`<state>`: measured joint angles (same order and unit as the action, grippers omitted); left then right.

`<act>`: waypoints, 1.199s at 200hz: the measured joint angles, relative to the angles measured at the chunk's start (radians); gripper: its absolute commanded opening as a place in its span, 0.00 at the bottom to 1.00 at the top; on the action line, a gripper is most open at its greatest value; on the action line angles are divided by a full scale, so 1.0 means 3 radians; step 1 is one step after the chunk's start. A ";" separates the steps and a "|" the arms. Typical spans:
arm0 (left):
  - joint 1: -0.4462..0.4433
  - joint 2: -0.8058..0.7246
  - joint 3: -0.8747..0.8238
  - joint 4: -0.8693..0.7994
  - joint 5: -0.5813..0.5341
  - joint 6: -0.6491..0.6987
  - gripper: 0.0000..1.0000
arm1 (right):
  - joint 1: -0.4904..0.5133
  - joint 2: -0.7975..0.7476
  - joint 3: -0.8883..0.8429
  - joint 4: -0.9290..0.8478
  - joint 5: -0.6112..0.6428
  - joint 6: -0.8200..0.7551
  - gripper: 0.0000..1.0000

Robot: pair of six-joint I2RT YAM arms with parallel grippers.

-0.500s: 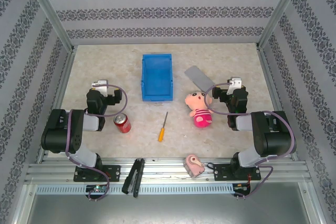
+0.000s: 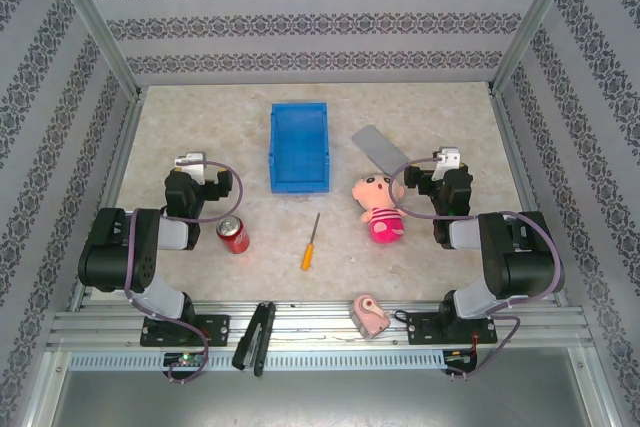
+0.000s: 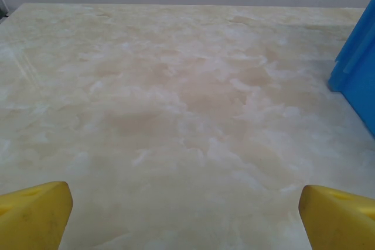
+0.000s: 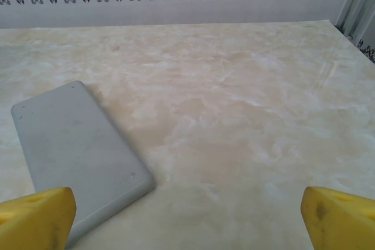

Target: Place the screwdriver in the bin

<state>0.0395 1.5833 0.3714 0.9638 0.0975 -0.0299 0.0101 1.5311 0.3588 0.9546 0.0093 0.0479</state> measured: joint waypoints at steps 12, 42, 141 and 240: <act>0.0000 0.0000 0.0000 0.0000 0.0000 0.0000 0.99 | 0.0000 0.0000 0.0000 0.0000 0.0000 0.0000 0.98; 0.0000 0.0000 0.0000 0.0000 0.0000 0.0000 0.99 | 0.0000 0.0000 0.0000 0.0000 0.0000 0.0000 0.98; 0.0000 0.0000 0.0000 0.0000 0.0000 0.0000 0.99 | 0.0000 0.0000 0.0000 0.0000 0.0000 0.0000 0.98; 0.0000 -0.0216 -0.0090 -0.0178 -0.0024 0.0022 0.99 | 0.0000 -0.0267 0.0161 -0.0487 0.0058 0.0003 0.98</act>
<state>0.0395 1.5185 0.3443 0.9104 0.0902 -0.0235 0.0101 1.4509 0.4072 0.8085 0.0269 0.0486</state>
